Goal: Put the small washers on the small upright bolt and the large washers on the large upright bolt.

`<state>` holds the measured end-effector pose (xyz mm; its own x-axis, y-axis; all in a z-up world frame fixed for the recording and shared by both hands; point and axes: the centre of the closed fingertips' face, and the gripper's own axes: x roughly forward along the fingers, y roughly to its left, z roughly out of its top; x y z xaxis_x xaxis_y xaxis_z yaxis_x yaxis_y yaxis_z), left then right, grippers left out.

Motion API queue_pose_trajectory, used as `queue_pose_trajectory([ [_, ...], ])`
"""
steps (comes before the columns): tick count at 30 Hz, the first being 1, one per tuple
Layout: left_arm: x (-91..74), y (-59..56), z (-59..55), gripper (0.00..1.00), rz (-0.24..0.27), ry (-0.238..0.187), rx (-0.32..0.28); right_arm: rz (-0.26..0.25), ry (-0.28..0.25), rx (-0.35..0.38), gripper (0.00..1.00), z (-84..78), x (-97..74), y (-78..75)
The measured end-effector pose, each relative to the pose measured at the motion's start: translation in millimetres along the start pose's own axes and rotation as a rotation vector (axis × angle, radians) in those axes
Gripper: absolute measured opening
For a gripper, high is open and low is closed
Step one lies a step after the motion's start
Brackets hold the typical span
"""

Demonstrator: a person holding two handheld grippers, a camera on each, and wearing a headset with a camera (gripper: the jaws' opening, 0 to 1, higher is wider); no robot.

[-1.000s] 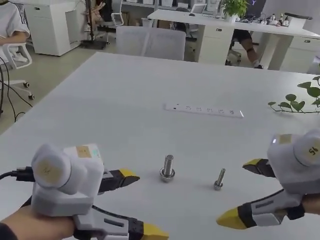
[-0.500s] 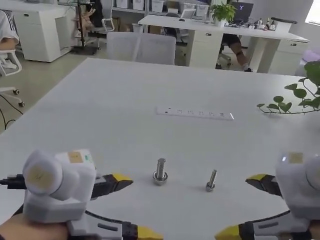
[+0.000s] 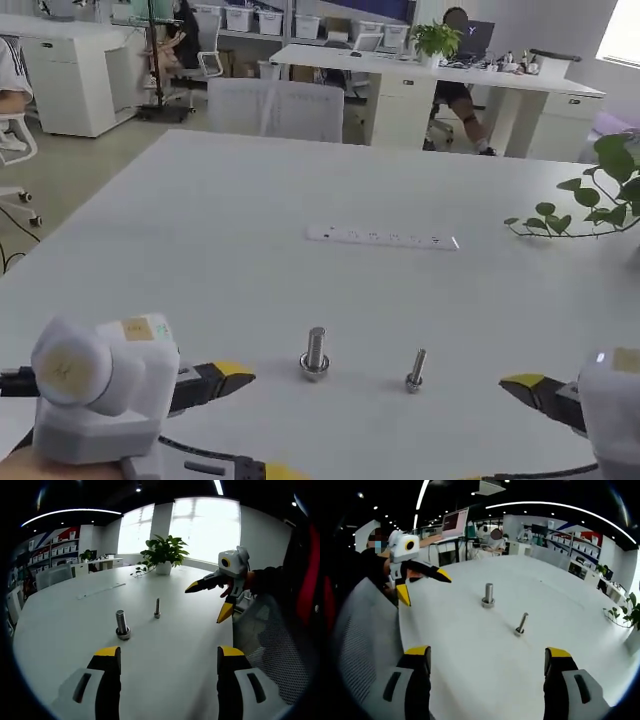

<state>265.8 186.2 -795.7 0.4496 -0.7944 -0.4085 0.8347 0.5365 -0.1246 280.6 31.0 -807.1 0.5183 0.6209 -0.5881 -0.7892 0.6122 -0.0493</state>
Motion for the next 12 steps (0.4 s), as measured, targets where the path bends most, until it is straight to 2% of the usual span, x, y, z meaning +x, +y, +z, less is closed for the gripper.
queue_pose_trajectory([
  [2,-0.6,0.5,-1.0,0.79,0.002,0.0,-0.007,-0.008,-0.026,-0.005,0.95,3.2,0.3,0.1],
  [12,-2.1,1.0,-0.1,0.79,0.007,-0.018,-0.028,-0.013,-0.06,0.036,0.97,6.2,2.6,-2.3],
])
